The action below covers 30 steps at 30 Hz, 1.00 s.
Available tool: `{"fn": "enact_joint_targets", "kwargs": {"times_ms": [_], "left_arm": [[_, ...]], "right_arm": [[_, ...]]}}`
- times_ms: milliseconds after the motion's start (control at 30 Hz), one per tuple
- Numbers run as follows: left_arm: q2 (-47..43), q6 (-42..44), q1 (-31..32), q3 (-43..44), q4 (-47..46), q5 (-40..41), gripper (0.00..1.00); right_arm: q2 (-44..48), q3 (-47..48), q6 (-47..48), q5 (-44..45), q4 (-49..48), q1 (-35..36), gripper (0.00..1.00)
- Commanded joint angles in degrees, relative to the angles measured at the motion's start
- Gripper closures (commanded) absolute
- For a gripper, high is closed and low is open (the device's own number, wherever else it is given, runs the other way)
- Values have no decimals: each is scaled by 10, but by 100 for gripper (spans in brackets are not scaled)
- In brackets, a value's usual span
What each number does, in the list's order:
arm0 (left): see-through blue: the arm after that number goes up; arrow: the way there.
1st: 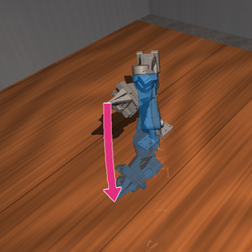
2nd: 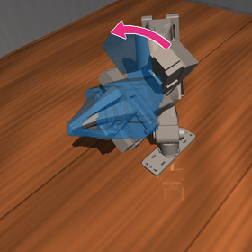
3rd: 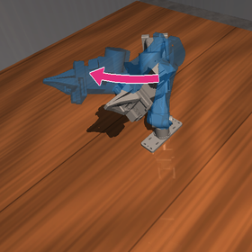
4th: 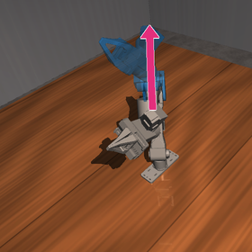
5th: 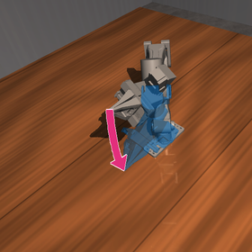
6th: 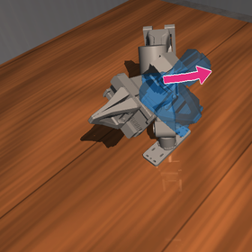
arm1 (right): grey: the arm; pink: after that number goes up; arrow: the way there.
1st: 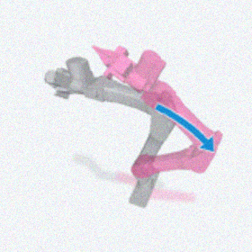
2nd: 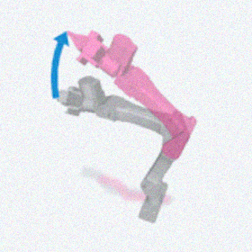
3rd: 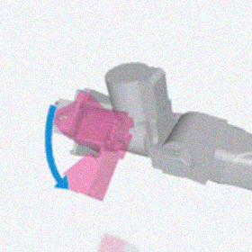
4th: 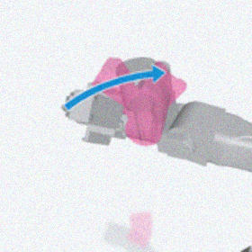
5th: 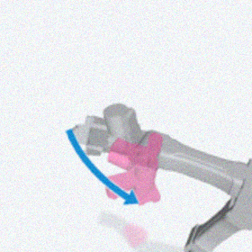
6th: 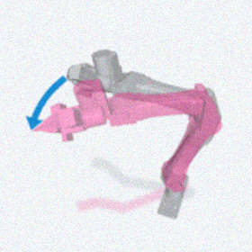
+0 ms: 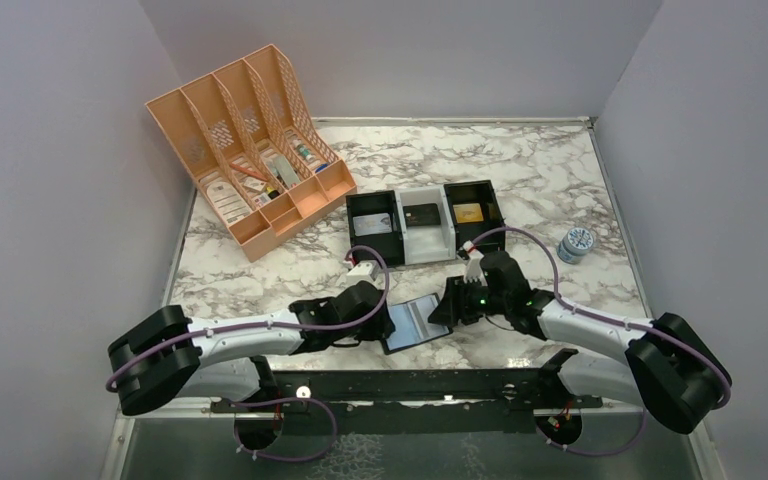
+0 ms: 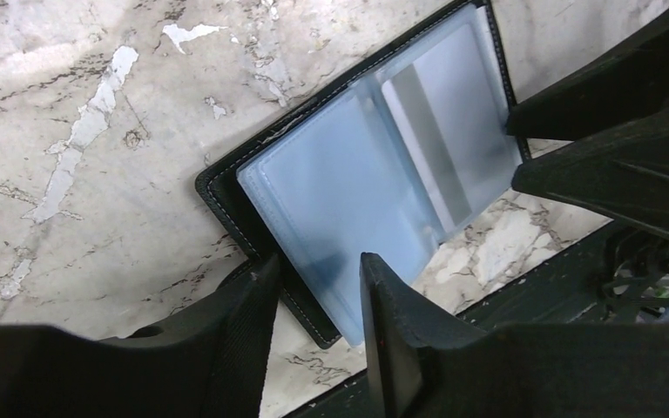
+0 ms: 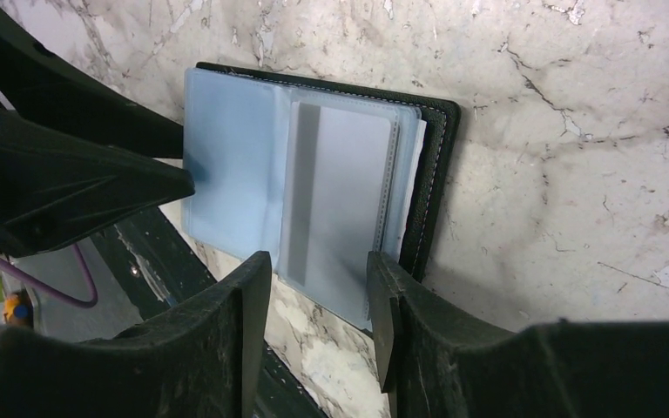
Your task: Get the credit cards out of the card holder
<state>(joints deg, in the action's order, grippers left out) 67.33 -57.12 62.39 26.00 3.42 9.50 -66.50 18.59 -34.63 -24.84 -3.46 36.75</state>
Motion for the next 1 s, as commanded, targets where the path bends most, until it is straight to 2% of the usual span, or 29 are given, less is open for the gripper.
{"fn": "enact_joint_targets", "kwargs": {"times_ms": [0, 167, 367, 767, 967], "left_arm": [[26, 3, 4, -3, -20, 14, 62], [47, 5, 5, -4, -24, 19, 74], [70, 9, 5, 0, -30, 15, 83], [68, 10, 5, -2, -29, 21, 89], [62, 10, 5, -4, -29, 23, 89]], "right_arm": [[-7, 20, 11, -9, -8, 2, 55], [-13, 22, 13, -10, -5, 2, 58], [-18, 21, 14, -5, 1, 2, 59], [27, 48, 28, 35, 64, 2, 59], [0, 48, 34, 33, 65, 2, 59]]}}
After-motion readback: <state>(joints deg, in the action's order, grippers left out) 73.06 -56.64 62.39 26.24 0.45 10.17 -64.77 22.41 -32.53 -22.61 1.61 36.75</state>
